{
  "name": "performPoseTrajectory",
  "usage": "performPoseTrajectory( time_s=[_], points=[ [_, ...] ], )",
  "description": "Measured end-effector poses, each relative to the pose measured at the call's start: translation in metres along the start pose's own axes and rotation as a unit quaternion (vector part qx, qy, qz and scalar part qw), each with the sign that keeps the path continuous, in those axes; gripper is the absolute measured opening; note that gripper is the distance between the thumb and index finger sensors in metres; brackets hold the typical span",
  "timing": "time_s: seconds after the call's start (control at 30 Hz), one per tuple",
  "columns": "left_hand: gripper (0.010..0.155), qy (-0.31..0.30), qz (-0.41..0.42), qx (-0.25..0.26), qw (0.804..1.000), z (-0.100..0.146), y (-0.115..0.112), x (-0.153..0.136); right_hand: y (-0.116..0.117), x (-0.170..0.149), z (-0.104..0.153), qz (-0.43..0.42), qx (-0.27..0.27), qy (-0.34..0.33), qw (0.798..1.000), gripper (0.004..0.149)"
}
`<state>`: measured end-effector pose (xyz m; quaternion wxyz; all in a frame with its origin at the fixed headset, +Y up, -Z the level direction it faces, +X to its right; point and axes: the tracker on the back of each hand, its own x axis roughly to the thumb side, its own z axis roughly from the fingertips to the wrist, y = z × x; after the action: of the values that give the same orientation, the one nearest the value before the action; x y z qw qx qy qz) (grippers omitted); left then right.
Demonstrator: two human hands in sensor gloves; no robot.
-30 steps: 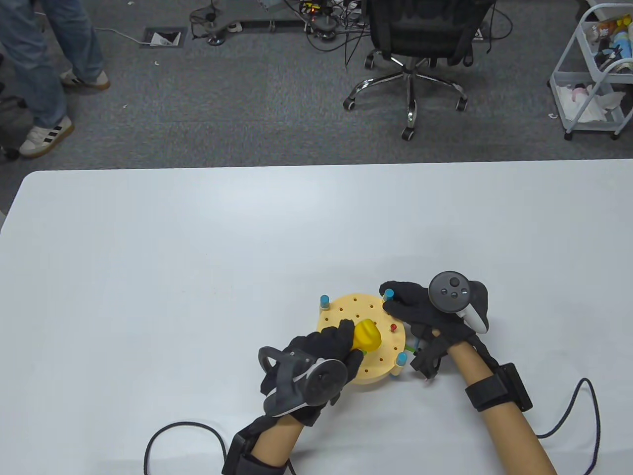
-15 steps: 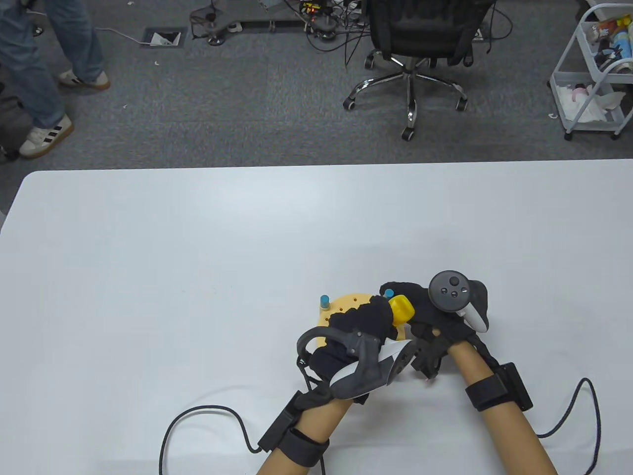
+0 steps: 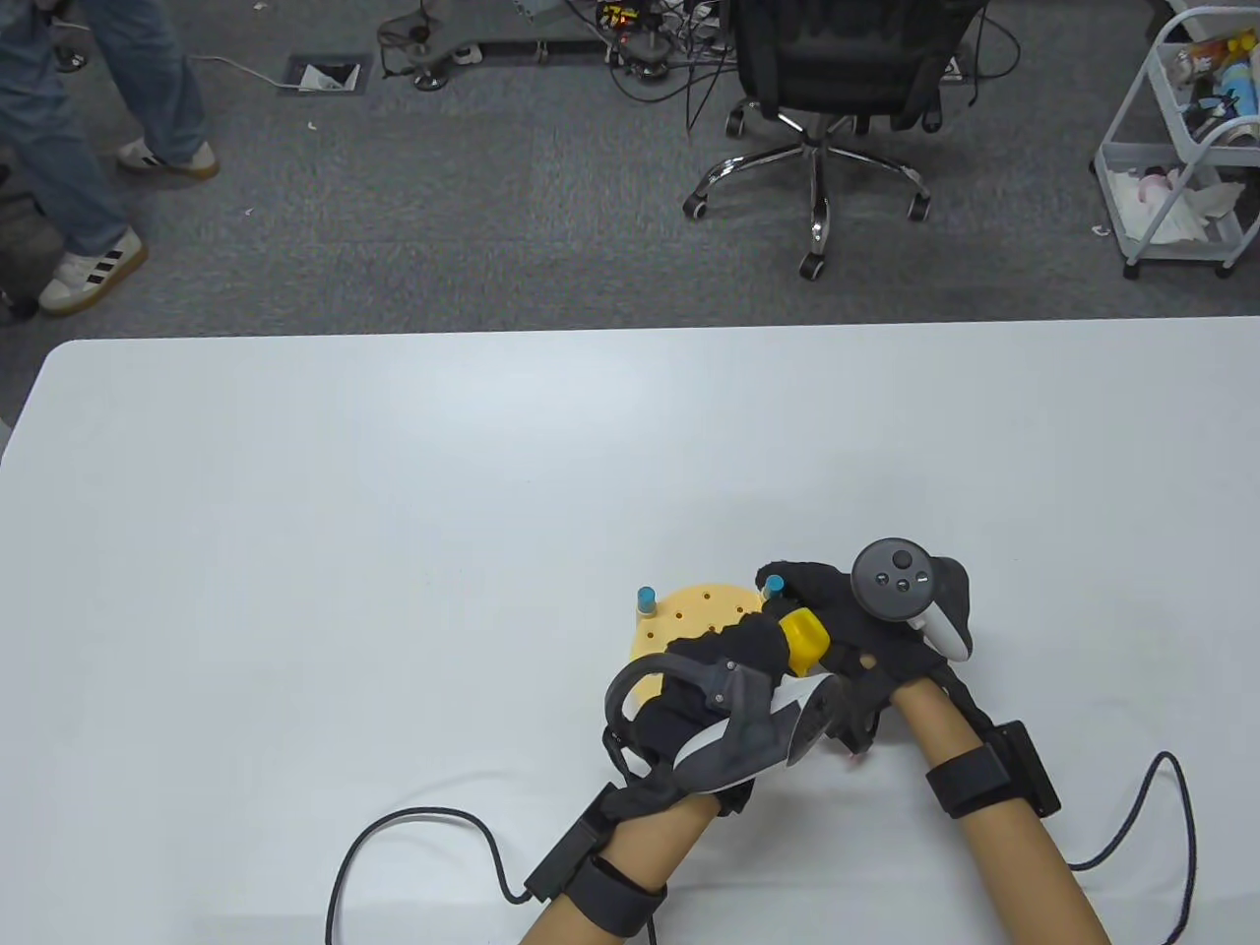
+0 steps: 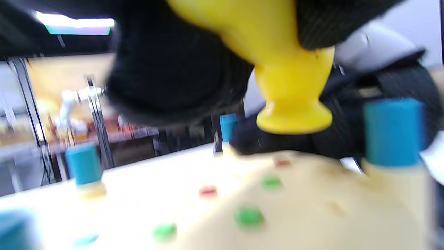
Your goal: Hammer toy nails into tap bench
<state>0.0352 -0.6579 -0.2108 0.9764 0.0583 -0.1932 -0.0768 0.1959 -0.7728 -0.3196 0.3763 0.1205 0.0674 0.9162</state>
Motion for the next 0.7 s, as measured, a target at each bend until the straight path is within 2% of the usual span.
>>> performPoseTrajectory(
  time_s=[0.07,0.13,0.17,0.23,0.27,0.33,0.4,0.47,0.57,0.7],
  points=[
    [0.063,0.014,0.019,0.092,0.995,0.010,0.010,-0.009,-0.002,-0.001,-0.001,-0.008,0.016,-0.003,1.000,0.061],
    [0.063,0.028,0.078,0.141,0.987,0.023,0.018,-0.025,-0.012,-0.006,0.002,-0.037,0.043,-0.014,0.998,0.073],
    [0.063,0.034,0.109,0.154,0.981,0.028,0.019,-0.034,-0.019,-0.008,0.004,-0.057,0.036,-0.006,0.998,0.076],
    [0.063,0.057,0.195,0.182,0.962,0.041,0.014,-0.062,-0.039,-0.015,0.014,-0.075,-0.011,0.021,0.997,0.072],
    [0.063,0.066,0.221,0.187,0.955,0.044,0.010,-0.072,-0.045,-0.018,0.017,-0.058,-0.030,0.031,0.997,0.067],
    [0.063,0.098,0.280,0.173,0.939,0.051,-0.005,-0.098,-0.052,-0.023,0.025,0.045,-0.049,0.072,0.995,0.060],
    [0.063,0.131,0.323,0.156,0.924,0.057,-0.025,-0.123,-0.044,-0.022,0.030,0.181,-0.022,0.092,0.979,0.056],
    [0.063,0.168,0.343,0.129,0.915,0.060,-0.042,-0.146,-0.030,-0.015,0.029,0.270,-0.016,0.101,0.957,0.054],
    [0.063,0.208,0.352,0.129,0.903,0.062,-0.053,-0.167,-0.010,-0.003,0.026,0.316,-0.031,0.115,0.941,0.052],
    [0.063,0.234,0.375,0.114,0.889,0.063,-0.064,-0.180,0.009,0.005,0.022,0.393,-0.061,0.160,0.903,0.048]
  ],
)
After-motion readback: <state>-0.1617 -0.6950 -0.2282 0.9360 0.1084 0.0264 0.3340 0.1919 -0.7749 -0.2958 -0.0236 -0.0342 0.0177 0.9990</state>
